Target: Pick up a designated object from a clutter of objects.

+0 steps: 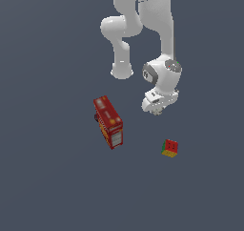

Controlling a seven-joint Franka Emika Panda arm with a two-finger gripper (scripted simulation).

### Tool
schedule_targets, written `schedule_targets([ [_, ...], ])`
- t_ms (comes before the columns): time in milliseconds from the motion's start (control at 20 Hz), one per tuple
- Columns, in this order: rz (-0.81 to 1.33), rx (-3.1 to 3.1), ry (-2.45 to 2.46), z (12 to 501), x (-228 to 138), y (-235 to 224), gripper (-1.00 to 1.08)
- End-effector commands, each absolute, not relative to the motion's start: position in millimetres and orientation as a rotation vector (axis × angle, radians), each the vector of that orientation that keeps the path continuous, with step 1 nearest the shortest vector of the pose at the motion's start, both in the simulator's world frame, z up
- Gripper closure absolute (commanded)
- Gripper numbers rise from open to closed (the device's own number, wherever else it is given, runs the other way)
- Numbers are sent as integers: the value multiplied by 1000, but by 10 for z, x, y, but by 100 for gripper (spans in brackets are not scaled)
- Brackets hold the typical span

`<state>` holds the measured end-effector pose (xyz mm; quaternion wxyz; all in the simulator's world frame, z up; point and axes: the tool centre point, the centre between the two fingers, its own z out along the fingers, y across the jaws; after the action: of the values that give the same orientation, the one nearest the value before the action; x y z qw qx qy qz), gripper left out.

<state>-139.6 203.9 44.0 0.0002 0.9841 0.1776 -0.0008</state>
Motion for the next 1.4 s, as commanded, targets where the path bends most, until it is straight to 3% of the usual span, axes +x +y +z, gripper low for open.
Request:
schedule_targets([
  [0,0,3091,557,507,-1392,1982,108],
  [1350,1,3099,561,2068,-1422,588,108],
])
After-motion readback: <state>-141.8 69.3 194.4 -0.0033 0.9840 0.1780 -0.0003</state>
